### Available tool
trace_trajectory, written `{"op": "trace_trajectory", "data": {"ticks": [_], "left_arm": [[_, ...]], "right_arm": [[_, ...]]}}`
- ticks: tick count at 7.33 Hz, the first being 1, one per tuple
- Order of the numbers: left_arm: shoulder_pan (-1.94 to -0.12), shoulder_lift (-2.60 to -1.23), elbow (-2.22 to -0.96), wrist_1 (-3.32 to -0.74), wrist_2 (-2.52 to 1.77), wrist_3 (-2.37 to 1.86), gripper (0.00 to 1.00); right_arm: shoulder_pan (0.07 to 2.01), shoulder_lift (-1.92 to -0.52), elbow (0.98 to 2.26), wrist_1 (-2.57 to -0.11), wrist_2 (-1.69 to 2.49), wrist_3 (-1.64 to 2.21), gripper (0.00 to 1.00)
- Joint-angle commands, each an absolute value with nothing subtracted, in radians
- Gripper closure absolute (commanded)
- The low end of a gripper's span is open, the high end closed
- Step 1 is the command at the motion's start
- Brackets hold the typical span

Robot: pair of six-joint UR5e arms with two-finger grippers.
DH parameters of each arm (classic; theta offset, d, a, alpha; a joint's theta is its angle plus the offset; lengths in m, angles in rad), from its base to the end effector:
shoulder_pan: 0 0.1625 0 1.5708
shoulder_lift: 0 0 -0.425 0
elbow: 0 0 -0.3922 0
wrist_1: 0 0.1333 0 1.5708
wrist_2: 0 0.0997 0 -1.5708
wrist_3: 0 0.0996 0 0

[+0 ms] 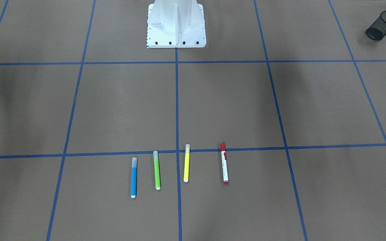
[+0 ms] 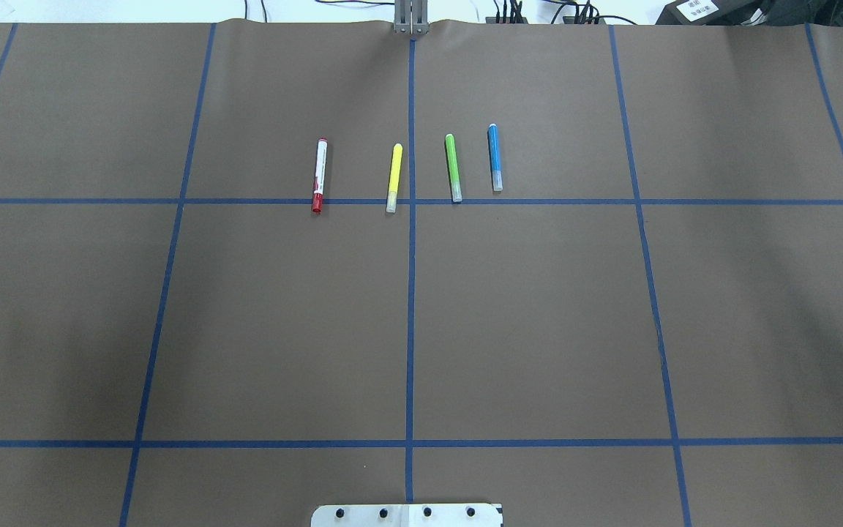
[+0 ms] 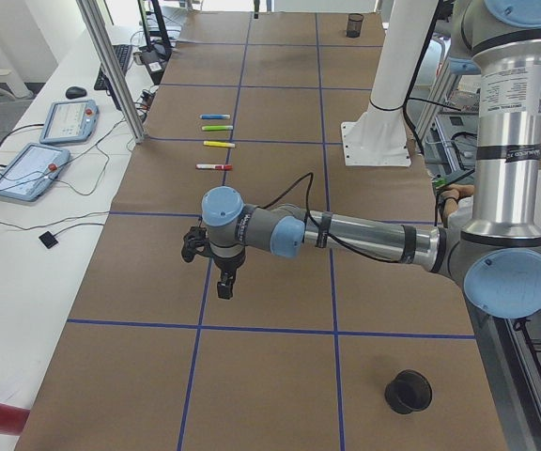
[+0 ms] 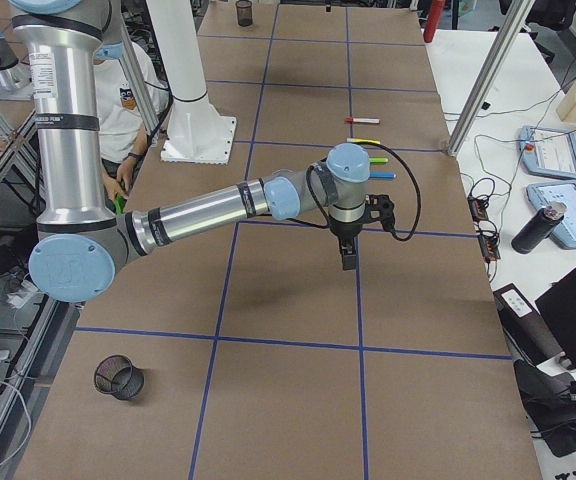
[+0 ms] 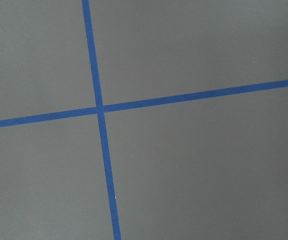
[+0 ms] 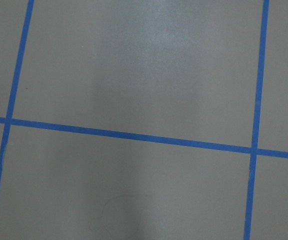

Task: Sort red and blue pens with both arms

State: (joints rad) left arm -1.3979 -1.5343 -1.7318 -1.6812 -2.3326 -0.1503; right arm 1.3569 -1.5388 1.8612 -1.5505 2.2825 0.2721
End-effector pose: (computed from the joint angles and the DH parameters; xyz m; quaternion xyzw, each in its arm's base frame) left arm 0.0203 -0.4912 0.5854 0.0480 0.3819 0.0540 0.9214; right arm -0.0405 -0.5078 0.5006 0.0725 -0.3717 -0.0325 0.9250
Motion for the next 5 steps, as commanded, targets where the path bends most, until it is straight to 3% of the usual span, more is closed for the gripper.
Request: {"op": "trace_trajectory", "data": {"ticks": [1, 5], "left_arm": [[-1.397, -1.534, -1.732, -1.681, -2.333, -0.152, 0.0], [-1.396, -1.534, -1.723, -1.681, -2.333, -0.15, 0.0]], "right_arm": [[1.358, -1.546, 1.867, -1.542, 2.281, 0.272, 0.0], [1.335, -1.546, 1.861, -1.511, 2.311, 0.276, 0.0]]}}
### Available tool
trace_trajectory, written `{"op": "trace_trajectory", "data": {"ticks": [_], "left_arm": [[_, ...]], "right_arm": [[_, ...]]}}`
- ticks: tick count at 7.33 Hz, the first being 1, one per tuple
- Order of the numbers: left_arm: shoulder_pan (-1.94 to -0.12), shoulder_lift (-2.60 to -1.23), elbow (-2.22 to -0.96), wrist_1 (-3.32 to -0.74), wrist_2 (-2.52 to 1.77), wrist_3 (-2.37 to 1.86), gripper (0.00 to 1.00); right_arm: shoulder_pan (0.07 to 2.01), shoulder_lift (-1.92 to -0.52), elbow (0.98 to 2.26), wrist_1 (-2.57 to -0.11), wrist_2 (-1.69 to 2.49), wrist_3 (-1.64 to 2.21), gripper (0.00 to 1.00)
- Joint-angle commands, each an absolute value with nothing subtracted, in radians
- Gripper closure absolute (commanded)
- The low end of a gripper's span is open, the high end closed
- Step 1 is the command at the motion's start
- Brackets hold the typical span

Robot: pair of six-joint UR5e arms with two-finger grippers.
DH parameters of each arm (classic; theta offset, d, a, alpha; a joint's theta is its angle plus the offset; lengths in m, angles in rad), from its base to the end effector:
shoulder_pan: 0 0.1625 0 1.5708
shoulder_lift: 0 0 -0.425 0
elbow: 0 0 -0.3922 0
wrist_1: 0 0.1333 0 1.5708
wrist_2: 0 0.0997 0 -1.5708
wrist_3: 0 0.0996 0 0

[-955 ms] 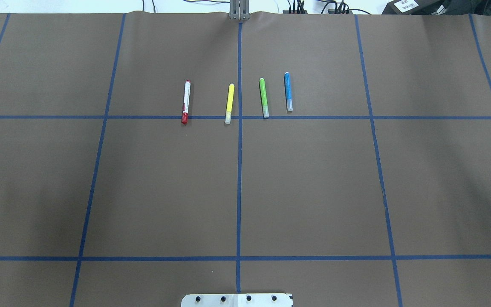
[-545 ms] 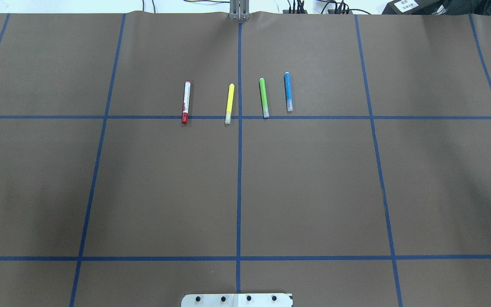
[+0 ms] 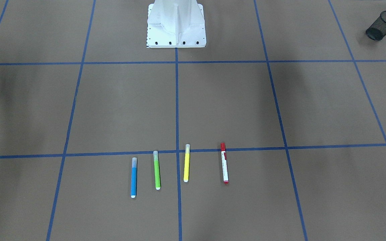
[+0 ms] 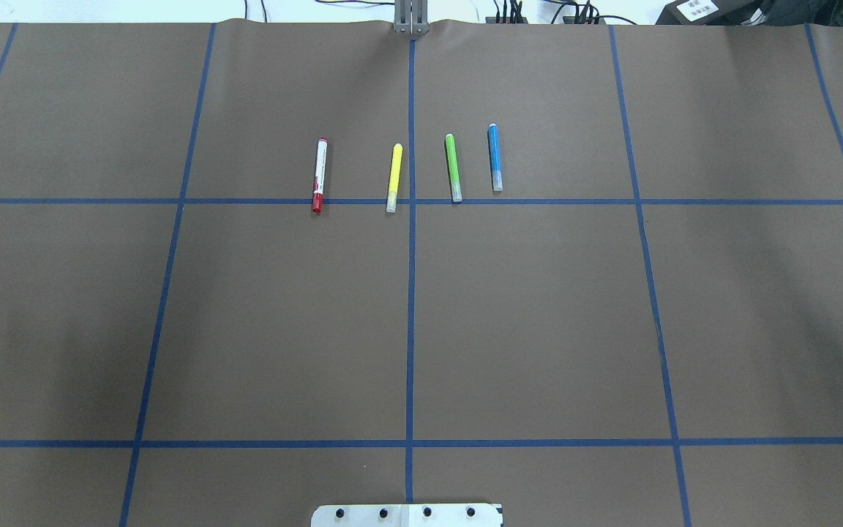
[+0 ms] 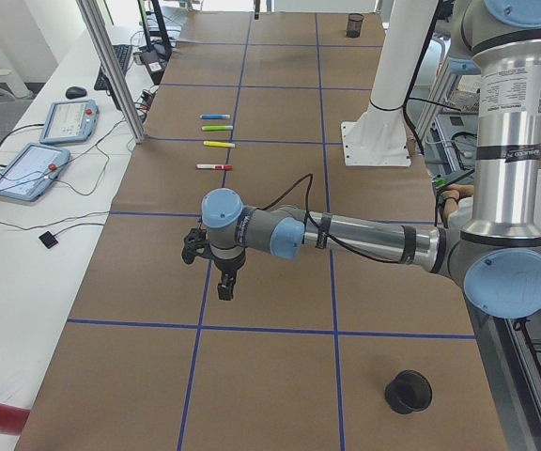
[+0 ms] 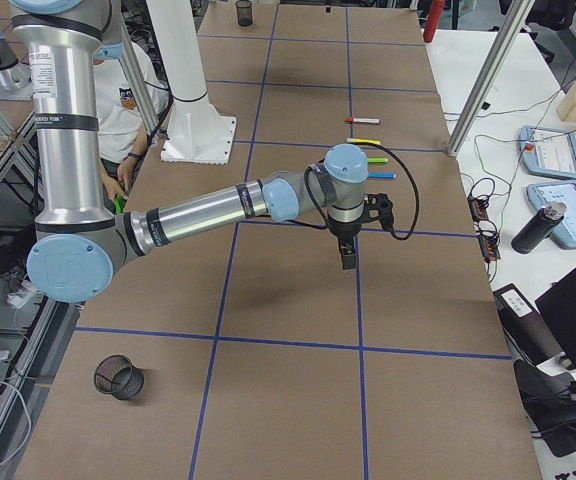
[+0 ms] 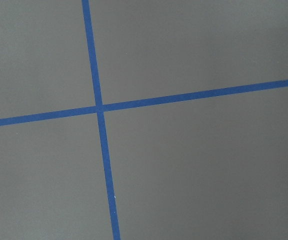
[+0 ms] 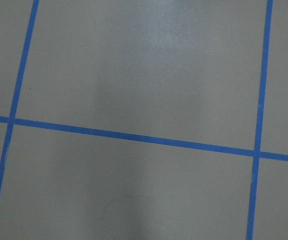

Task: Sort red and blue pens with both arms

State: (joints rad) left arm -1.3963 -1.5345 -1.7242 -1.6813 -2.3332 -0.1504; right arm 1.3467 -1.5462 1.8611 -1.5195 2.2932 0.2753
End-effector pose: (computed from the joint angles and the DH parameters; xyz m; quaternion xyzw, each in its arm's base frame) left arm 0.0211 -0.4913 0.5891 0.0442 0.3818 0.0534 0.9216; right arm -0.0461 -0.5056 0.5000 0.0792 -0.3788 -0.0408 0.9212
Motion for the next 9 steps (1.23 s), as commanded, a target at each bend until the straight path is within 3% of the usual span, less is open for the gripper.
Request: {"op": "trace_trajectory", "data": {"ticks": [1, 5, 9], "left_arm": [[-1.396, -1.534, -1.72, -1.681, -2.333, -0.15, 0.0], [-1.394, -1.537, -1.707, -1.683, -2.333, -0.147, 0.0], [-1.394, -1.537, -1.645, -1.772, -2.333, -0.149, 0.0]], "right_arm": [[1.319, -1.546, 1.856, -1.487, 2.324, 0.278, 0.0], [1.166, -1.514, 1.853, -1.353, 2.295, 0.541, 0.0], [1.034, -1.381, 1.816, -1.353, 2.203, 0.713, 0.01]]}}
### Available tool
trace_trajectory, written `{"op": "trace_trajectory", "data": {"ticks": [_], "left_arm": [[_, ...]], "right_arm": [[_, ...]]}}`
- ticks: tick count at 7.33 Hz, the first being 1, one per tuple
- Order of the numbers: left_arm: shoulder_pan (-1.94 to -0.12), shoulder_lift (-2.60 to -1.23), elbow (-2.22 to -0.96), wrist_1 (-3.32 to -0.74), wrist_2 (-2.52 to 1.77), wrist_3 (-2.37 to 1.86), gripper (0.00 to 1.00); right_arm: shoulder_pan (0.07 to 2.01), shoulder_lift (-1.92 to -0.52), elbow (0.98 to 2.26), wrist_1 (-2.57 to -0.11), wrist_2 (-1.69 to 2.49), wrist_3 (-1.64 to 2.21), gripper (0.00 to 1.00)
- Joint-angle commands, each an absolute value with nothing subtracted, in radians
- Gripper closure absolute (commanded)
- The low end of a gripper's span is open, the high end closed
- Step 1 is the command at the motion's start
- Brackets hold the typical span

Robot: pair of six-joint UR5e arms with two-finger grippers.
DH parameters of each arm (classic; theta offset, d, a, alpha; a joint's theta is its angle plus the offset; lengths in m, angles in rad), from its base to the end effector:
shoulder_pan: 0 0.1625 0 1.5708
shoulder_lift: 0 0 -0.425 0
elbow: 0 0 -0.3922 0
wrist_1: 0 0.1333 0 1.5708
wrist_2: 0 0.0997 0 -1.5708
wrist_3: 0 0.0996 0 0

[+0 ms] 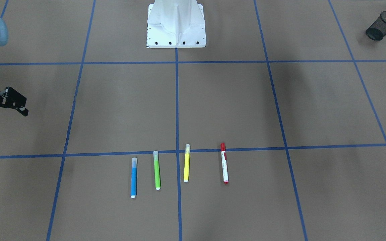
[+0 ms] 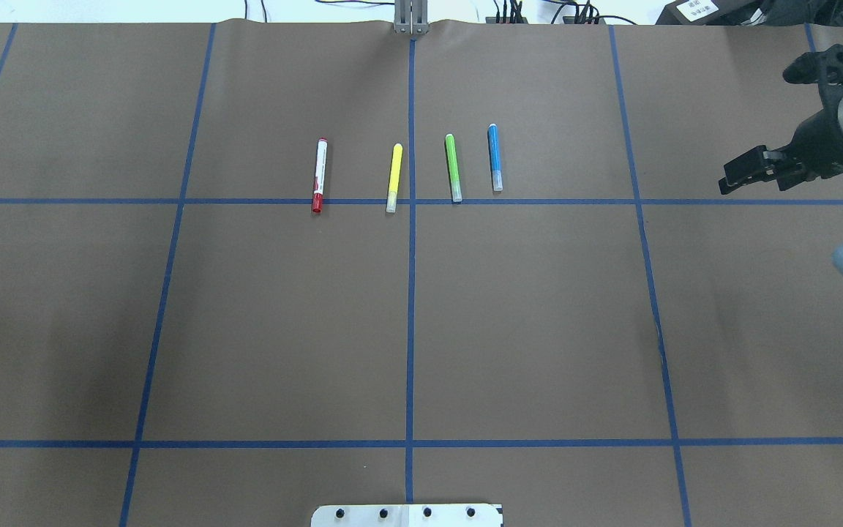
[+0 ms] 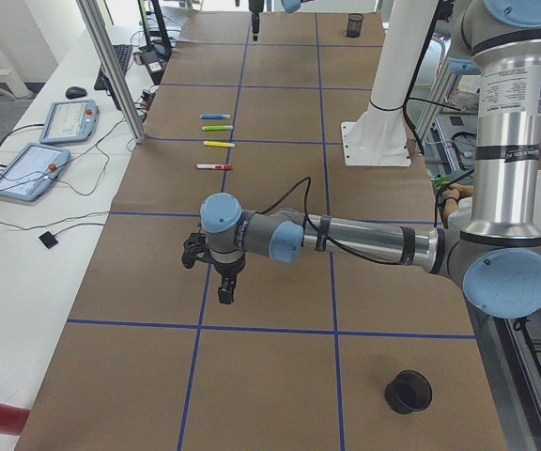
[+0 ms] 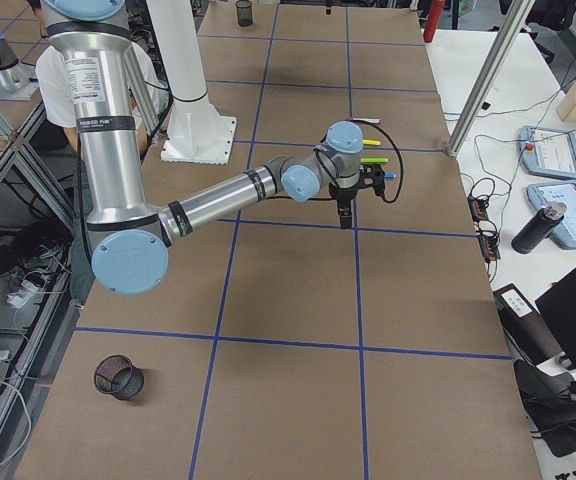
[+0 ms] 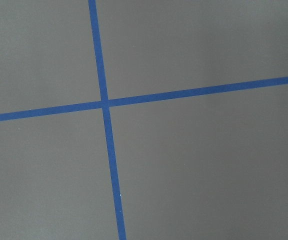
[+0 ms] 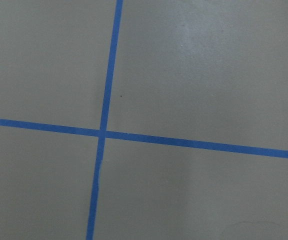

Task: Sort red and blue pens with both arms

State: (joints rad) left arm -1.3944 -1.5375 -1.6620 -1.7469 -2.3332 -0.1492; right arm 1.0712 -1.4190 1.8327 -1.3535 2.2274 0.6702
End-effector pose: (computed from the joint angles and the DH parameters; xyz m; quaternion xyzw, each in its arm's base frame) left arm 0.0227 -0.4948 0.6115 0.0470 0.3822 0.0560 0.9212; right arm -0.2001 -0.5179 0.4298 0.0757 -0.4177 -0.0230 0.9051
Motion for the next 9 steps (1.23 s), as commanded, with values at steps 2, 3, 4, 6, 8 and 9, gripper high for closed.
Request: {"op": "trace_trajectory", "data": {"ticks": [2, 3, 4, 6, 8, 9], "left_arm": [[-1.393, -1.555, -1.654, -1.782, -2.333, -0.194, 0.0], [-1.366, -1.596, -1.652, -1.813, -2.333, -0.304, 0.0], [-1.315, -1.644, -1.652, -1.837, -2.329, -0.427, 0.0], [-1.212, -1.782, -1.64, -1.83, -2.316, -0.567, 0.01], [-1.11, -1.889, -1.631, -1.829, -2.29, -0.714, 0.01], [-1.023, -1.948, -1.626, -1.829, -2.216, -0.786, 0.01]], "right_arm": [[1.0, -1.339, 1.784, -1.354, 2.157, 0.729, 0.01], [1.0, -1.339, 1.781, -1.355, 2.152, 0.73, 0.01], [1.0, -1.339, 1.781, -1.358, 2.152, 0.73, 0.01], [1.0, -1.336, 1.781, -1.361, 2.154, 0.73, 0.01], [1.0, -1.338, 1.782, -1.361, 2.152, 0.73, 0.01], [1.0, -1.338, 1.782, -1.361, 2.152, 0.73, 0.01]]}}
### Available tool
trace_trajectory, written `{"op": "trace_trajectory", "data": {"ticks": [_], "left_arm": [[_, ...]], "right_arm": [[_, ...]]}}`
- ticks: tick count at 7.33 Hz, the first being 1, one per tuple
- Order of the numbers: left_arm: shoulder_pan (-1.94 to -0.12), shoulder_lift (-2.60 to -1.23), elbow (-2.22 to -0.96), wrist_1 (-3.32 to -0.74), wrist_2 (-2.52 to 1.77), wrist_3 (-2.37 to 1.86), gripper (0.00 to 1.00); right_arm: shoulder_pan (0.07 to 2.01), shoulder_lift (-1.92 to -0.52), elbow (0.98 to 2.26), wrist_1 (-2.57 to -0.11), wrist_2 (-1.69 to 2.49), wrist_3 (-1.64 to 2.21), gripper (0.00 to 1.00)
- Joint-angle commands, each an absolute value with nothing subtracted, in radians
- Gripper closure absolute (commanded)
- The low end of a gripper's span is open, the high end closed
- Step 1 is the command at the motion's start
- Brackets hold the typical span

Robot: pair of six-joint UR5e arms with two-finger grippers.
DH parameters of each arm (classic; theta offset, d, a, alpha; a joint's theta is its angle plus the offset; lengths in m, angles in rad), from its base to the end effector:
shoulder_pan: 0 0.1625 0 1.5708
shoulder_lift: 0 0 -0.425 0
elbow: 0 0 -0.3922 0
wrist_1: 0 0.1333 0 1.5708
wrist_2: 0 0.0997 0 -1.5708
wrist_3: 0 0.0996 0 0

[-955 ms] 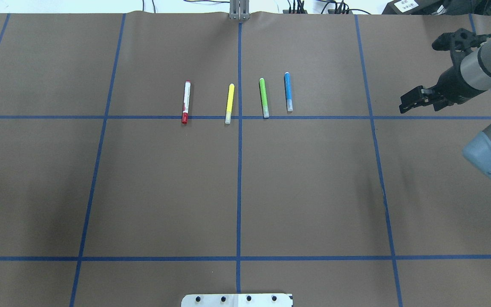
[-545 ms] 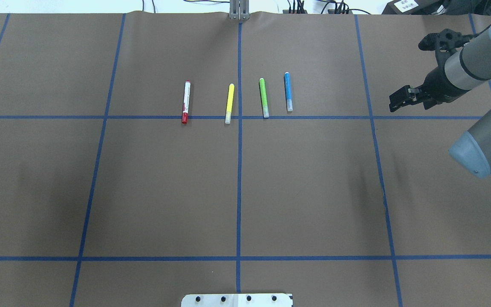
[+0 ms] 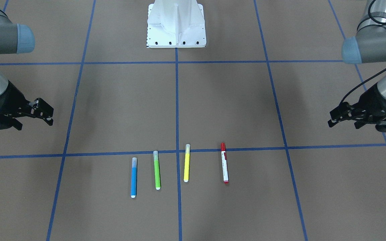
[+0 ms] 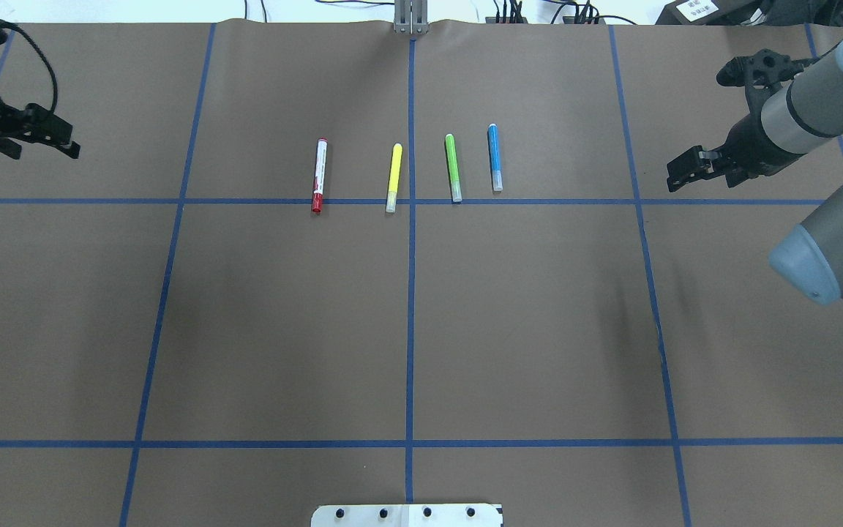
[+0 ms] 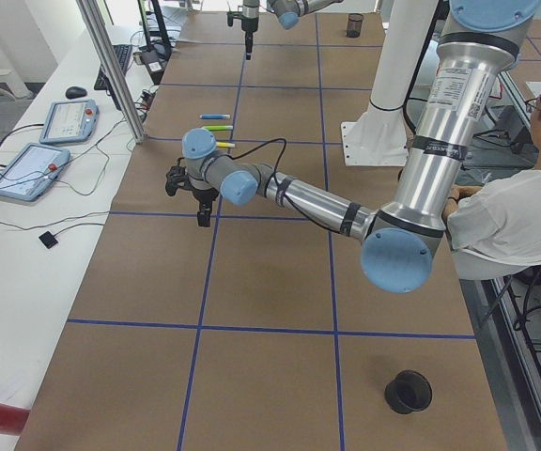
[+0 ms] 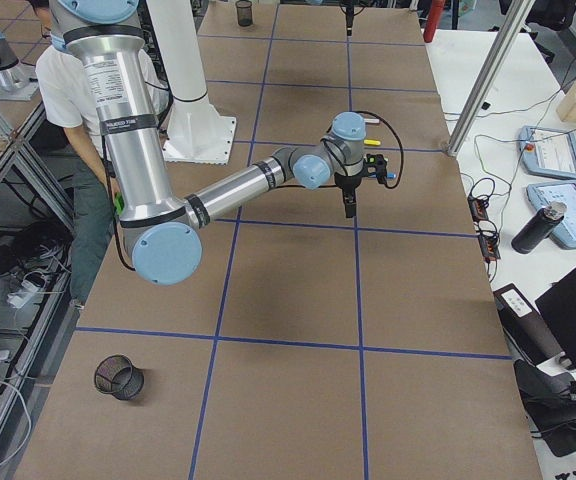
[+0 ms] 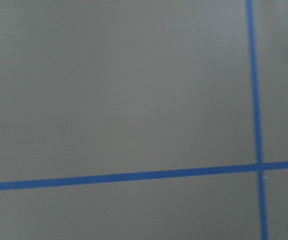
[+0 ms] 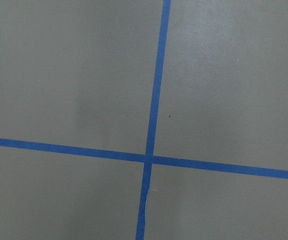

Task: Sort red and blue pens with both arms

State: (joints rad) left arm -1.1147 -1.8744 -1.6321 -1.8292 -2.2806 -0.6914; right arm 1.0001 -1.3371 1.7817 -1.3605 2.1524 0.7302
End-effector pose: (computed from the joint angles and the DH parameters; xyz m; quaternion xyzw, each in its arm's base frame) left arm 0.2110 -0.5854 0.4312 0.0620 0.4339 0.0011 0.8988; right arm -0.2484 -0.5324 0.4125 0.0808 -0.4026 -0.0197 0.9116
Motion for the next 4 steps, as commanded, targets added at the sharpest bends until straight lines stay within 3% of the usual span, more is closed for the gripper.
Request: {"op": "trace_trajectory", "data": {"ticks": [1, 4], "left_arm": [[-0.952, -2.013, -1.564, -1.83, -2.177, -0.79, 0.02], [-0.899, -2.237, -1.345, -1.827, -2.172, -0.796, 0.03]], "right_arm": [[1.0, -1.338, 1.781, -1.361, 2.152, 0.73, 0.01], [1.0, -1.338, 1.781, -1.362, 2.152, 0.73, 0.01]]}}
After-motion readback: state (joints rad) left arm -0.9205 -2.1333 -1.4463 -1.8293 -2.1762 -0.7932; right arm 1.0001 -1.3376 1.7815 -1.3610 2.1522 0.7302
